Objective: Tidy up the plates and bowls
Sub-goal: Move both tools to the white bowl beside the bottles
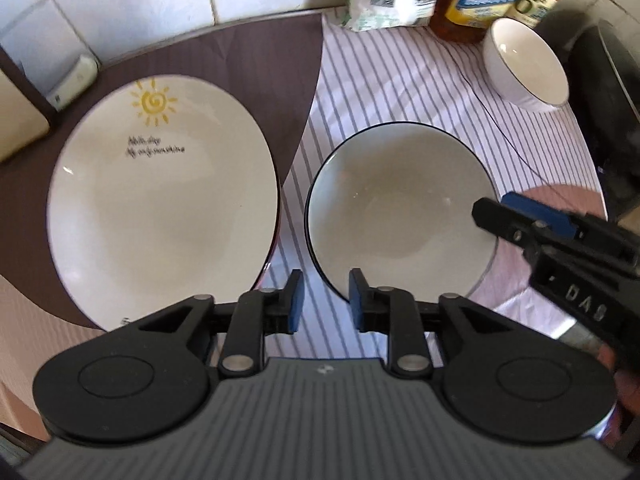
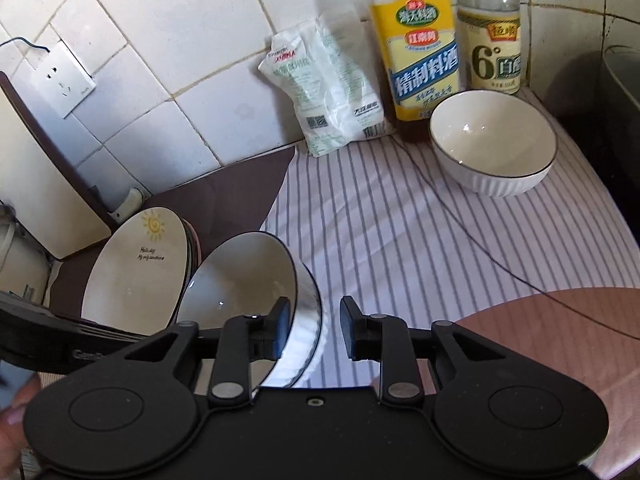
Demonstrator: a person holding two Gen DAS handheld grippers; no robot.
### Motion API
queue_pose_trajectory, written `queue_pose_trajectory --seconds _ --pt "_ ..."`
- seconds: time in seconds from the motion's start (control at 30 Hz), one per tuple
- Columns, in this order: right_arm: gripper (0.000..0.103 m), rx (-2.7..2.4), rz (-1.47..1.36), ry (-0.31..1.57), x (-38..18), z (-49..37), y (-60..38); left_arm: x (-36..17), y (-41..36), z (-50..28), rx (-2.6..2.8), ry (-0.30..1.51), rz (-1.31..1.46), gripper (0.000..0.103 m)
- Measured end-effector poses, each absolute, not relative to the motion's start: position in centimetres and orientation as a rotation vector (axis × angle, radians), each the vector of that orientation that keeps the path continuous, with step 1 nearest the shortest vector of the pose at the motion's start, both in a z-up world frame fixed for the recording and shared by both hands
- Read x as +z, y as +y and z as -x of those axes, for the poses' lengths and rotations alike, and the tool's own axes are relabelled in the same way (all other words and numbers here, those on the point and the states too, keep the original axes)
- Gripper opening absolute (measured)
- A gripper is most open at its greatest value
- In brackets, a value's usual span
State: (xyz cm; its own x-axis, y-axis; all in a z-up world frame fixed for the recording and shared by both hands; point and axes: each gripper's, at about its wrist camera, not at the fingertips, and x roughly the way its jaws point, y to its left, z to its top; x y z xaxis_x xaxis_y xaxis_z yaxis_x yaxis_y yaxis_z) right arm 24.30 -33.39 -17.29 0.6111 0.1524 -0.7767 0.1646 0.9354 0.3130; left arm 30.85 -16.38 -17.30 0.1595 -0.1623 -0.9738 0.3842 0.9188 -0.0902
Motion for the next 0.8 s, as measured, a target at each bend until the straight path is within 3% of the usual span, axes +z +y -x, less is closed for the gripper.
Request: queue_pose_trajectory --seconds 0.47,0.67,0.73,0.8 --pt "0.035 0.027 -0.278 0.793 -10.9 -18.7 -38.0 -10.9 -19.1 -27.2 -0.46 1.268 -0.258 0.041" --pt "0.046 0.023 -0.218 0.774 -9.4 -16.3 -40.6 -9.1 -20.5 -26.5 -0.409 1.251 -0.254 0.042" --pt "0.047 0.037 -0.205 0.793 -9.5 -16.1 -41.5 -8.4 -21.1 -26.1 -0.401 1.24 -0.251 0.045" --pt "0.048 0.043 -0.189 0.801 -9.6 -16.0 -42.1 -7.8 -21.7 -25.9 -0.398 1.221 -0.227 0.055"
